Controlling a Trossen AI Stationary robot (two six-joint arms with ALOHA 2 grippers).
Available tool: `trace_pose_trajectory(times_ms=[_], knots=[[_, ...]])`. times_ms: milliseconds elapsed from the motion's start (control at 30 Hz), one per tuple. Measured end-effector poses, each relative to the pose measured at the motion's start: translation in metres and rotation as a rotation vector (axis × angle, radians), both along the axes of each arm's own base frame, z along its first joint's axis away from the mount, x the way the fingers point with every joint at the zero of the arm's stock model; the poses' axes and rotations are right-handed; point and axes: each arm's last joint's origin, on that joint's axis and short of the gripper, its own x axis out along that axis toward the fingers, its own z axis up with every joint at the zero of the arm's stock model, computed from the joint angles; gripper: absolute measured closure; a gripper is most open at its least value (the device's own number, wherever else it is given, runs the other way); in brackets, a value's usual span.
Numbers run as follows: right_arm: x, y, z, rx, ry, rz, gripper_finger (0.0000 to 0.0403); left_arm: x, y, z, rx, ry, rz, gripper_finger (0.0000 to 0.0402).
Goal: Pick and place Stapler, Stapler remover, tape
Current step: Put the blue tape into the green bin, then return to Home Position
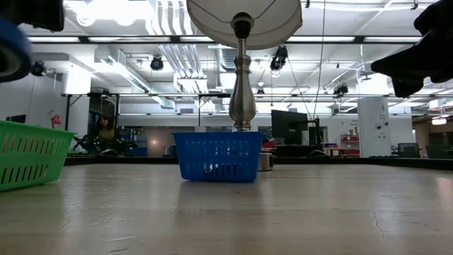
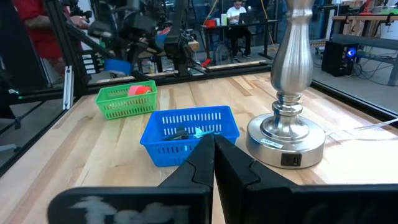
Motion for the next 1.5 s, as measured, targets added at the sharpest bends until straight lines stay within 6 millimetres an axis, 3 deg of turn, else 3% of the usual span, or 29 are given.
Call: trace_pose_trajectory(times_ms=[367,600,900,1100,1300,1400,1500], knots=[[0.0,0.0,0.0,0.0,0.0,0.0,0.0394,0.015,-0.033,-0.024,0.097,0.117,-0.087,0.0346],[0.0,0.0,0.0,0.0,0.0,0.0,0.0394,0.019,-0.035,-0.049,0.177,0.247,-0.02,0.0346],[0.0,0.0,0.0,0.0,0.0,0.0,0.0394,0.024,-0.038,-0.059,0.197,0.264,0.022,0.034],[0.0,0.0,0.0,0.0,0.0,0.0,0.0394,0.022,-0.033,-0.048,0.189,0.188,0.077,0.0274],[0.0,0.0,0.0,0.0,0.0,0.0,0.0394,0.016,-0.025,-0.015,0.133,0.048,0.073,0.0204],[0.0,0.0,0.0,0.0,0.0,0.0,0.0394,0.011,-0.014,0.004,0.193,-0.082,0.059,0.0202],[0.0,0.0,0.0,0.0,0.0,0.0,0.0394,0.01,0.005,0.018,0.228,-0.17,0.089,0.0232]])
